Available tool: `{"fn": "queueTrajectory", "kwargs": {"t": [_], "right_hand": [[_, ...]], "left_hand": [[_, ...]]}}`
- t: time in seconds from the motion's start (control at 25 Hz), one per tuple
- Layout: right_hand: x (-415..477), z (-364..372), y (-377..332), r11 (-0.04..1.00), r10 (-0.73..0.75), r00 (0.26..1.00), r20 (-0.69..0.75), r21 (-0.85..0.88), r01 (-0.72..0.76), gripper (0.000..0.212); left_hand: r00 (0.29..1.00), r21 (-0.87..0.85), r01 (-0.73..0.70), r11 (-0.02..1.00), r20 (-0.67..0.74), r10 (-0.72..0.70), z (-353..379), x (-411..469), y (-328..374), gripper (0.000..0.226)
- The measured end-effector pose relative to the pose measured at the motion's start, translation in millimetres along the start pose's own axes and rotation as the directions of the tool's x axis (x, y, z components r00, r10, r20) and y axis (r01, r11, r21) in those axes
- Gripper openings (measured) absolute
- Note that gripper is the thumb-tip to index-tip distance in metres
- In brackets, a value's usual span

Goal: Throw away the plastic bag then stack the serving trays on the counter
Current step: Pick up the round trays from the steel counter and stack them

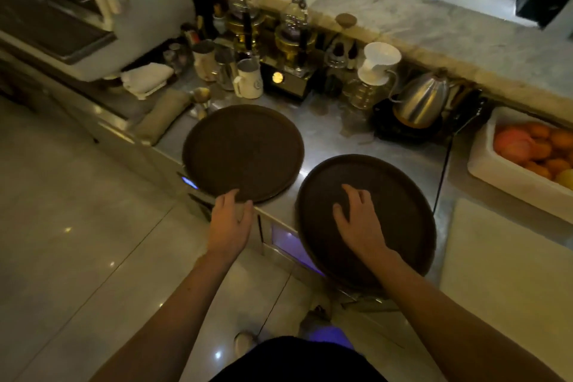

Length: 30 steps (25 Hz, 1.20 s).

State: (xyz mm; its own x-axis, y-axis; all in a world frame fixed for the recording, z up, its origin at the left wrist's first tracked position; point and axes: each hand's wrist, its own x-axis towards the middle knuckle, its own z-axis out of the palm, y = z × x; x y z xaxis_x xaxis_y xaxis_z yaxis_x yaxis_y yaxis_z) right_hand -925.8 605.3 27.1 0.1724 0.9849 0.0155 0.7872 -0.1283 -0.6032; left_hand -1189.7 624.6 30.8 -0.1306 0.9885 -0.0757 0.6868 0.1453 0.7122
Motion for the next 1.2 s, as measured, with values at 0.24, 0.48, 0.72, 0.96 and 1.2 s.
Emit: {"fn": "queueTrajectory", "kwargs": {"t": [0.24, 0.48, 0.72, 0.96, 1.2], "right_hand": [[-2, 61, -99, 0.975, -0.221, 0.967, 0.125, 0.030, 0.219, 0.051], [26, 91, -137, 0.976, -0.219, 0.963, 0.156, 0.024, 0.218, 0.054], [87, 107, -132, 0.996, -0.089, 0.981, 0.169, 0.003, 0.090, 0.060], [167, 110, -104, 0.998, 0.061, 0.982, 0.180, -0.036, -0.055, 0.059], [220, 116, -69, 0.956, 0.295, 0.924, 0.245, -0.079, -0.284, 0.055]], "left_hand": [[0.983, -0.055, 0.107, 0.993, -0.143, -0.114, -83, -19, -81, 0.047], [0.965, -0.092, 0.151, 0.984, -0.200, -0.167, -112, -3, -116, 0.051], [0.958, -0.079, 0.202, 0.976, -0.190, -0.213, -109, 59, -119, 0.050], [0.967, -0.019, 0.239, 0.971, -0.091, -0.239, -88, 143, -110, 0.048], [0.946, 0.073, 0.314, 0.947, 0.062, -0.319, -68, 223, -105, 0.051]]}}
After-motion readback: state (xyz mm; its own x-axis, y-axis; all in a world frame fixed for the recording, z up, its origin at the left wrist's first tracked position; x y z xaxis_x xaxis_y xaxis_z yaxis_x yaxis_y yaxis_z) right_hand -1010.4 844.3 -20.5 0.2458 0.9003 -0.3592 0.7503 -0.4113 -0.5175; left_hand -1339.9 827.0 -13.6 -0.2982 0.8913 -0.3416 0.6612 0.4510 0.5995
